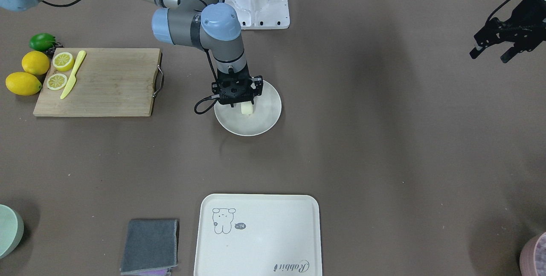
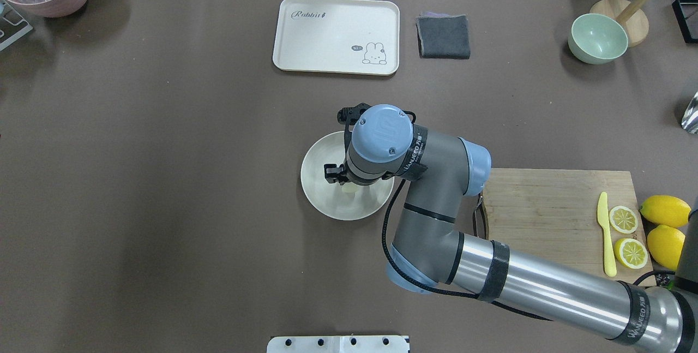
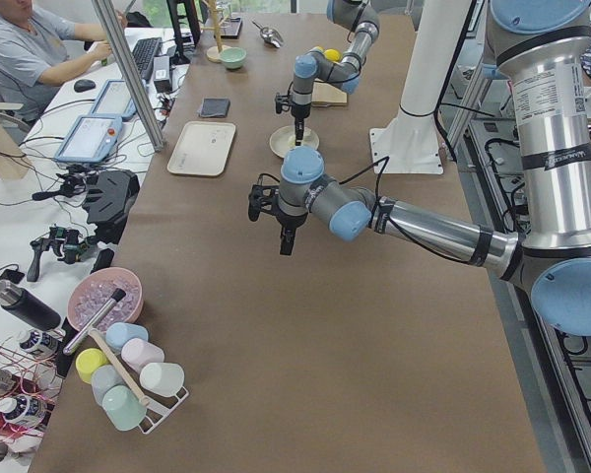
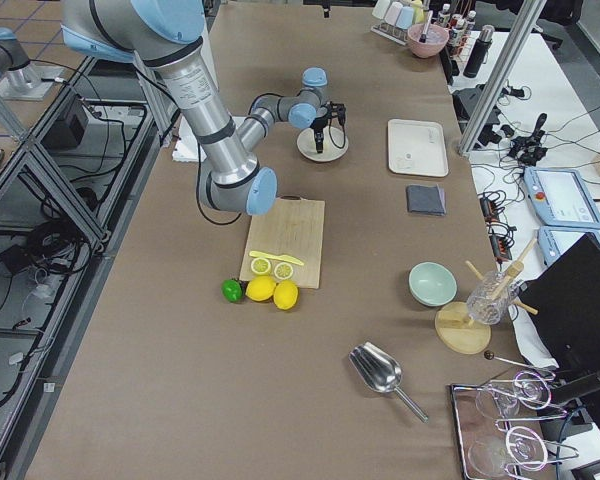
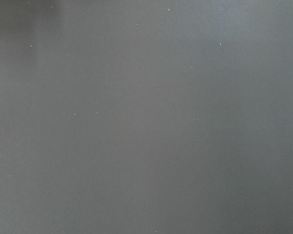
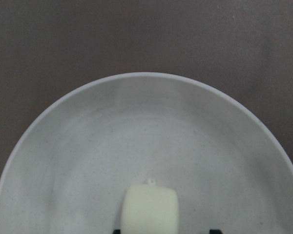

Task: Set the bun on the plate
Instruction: 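Lower the bun onto the white plate and open the right gripper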

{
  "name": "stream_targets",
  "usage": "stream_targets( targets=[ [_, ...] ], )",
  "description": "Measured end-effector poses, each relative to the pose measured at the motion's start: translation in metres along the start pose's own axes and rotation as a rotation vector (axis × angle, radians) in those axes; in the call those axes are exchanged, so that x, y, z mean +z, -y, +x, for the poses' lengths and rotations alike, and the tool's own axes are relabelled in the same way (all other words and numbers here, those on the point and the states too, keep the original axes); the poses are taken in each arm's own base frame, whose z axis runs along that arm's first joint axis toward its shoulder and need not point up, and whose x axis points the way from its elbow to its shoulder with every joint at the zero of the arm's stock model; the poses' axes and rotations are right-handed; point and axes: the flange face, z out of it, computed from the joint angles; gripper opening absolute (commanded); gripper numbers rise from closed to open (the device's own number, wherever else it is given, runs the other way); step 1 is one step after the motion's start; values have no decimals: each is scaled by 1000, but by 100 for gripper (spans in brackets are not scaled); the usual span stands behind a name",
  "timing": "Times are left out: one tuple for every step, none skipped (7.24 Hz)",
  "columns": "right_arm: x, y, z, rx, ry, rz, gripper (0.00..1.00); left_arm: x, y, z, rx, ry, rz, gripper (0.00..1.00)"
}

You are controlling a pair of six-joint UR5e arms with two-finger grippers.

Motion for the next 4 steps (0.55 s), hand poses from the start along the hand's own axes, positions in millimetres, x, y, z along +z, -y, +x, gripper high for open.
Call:
stream_targets(
  targets=[
    [-4,2,-1,1,6,4,99,0,0,0,0,0,0,98],
    [-13,4,-2,2,18,10,100,2,0,-2,-3,4,-2,98],
    [-33,9,4,7,41,22,99,4,1,-5,-6,9,-4,98],
    [-67,11,28,19,72,26,100,5,1,-7,-8,12,-5,98]
  ],
)
